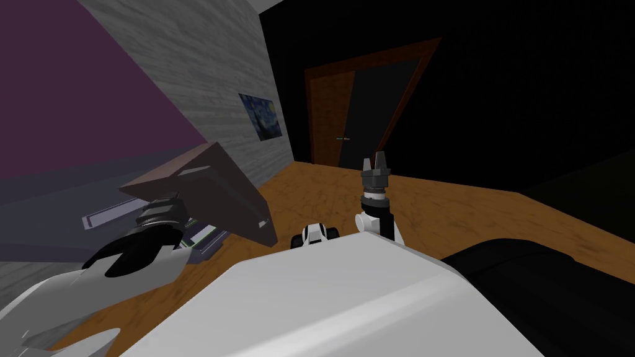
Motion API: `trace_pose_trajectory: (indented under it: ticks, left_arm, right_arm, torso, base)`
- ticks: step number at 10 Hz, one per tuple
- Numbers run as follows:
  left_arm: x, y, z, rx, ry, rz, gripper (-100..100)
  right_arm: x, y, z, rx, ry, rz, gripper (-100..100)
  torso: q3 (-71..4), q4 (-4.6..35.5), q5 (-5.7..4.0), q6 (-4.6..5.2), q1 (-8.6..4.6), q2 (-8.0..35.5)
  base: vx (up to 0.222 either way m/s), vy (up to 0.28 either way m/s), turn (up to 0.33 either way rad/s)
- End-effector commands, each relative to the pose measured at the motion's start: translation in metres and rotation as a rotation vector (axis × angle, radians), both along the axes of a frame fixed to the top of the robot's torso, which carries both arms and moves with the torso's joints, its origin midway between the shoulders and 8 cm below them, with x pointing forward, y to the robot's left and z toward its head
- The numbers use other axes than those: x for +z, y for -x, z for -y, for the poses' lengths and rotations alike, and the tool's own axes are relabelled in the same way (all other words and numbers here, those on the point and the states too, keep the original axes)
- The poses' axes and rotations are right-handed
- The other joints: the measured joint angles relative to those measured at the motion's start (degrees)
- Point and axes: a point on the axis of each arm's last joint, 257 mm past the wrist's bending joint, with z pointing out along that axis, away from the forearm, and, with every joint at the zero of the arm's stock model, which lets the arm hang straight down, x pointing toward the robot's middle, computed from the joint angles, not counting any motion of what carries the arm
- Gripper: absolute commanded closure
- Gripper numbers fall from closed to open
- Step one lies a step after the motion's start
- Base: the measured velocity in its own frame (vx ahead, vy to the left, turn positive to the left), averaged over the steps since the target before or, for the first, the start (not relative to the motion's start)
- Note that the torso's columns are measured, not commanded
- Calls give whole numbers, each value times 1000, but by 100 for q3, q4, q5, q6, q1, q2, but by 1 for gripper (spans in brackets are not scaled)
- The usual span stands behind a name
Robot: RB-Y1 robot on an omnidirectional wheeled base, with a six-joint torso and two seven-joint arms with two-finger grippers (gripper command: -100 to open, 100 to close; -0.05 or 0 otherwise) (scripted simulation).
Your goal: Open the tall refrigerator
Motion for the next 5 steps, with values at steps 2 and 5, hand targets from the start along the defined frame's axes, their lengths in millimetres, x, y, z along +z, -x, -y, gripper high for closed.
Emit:
trace_pose_trajectory:
  ticks: [2,5]
  left_arm:
    - [23,0,-13,30,-45,45,-100]
    - [46,5,-7,31,-73,77,-100]
  right_arm:
    - [0,0,0,0,0,0,0]
    - [0,0,0,0,0,0,0]
  torso:
    - [-10,-8,11,6,30,-12]
    - [-10,-3,27,-1,99,-9]
  base:
    - [92,-98,-22]
    - [75,-65,-9]
